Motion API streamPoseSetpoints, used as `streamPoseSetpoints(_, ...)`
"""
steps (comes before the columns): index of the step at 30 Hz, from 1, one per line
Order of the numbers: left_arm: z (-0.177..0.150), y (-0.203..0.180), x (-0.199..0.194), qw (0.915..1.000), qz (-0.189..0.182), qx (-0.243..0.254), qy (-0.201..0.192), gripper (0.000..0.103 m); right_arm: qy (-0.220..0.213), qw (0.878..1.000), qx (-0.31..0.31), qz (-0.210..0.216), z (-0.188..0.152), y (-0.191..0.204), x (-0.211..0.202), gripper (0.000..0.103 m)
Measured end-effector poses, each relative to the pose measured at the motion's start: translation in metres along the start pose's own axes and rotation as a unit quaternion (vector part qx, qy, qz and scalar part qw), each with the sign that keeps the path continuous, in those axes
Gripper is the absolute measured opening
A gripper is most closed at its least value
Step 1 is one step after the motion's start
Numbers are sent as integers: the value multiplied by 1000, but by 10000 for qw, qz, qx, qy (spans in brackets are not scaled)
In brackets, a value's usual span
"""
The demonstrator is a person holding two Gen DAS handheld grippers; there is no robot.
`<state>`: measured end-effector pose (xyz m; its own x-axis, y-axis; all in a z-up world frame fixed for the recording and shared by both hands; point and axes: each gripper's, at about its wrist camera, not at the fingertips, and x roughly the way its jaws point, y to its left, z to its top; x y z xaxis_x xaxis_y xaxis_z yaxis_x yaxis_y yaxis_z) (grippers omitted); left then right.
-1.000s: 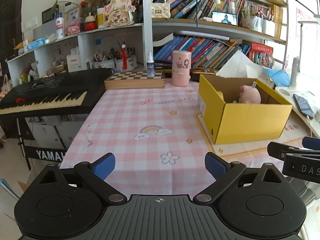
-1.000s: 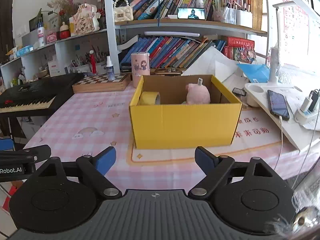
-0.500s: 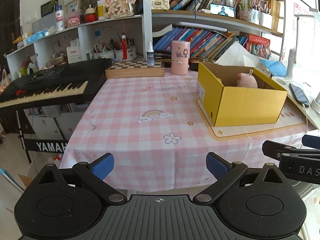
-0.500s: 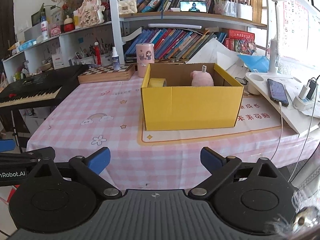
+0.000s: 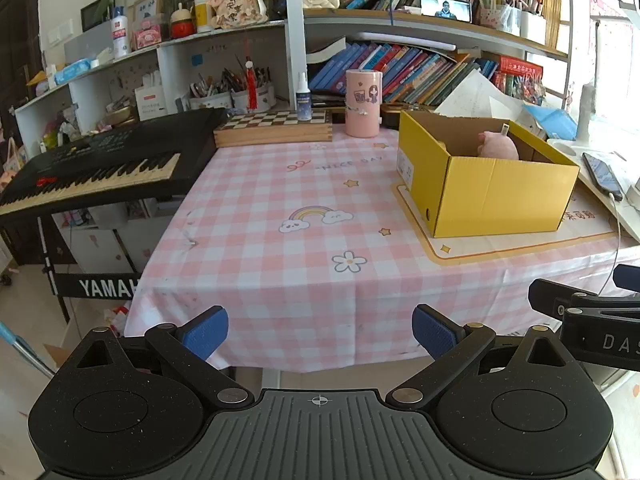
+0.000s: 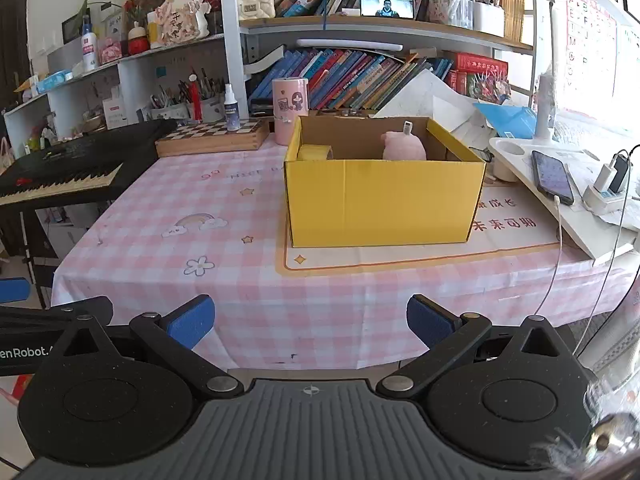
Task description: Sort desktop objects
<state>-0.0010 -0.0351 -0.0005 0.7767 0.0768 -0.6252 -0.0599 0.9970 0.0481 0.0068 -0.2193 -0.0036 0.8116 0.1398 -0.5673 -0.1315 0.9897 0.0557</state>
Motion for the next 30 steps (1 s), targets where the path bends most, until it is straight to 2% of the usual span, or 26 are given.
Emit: streamPoseSetpoints(30,1,-7,-4,10000,-37,-7,-22,100,37,10000,3,21,-2,-3,0,103)
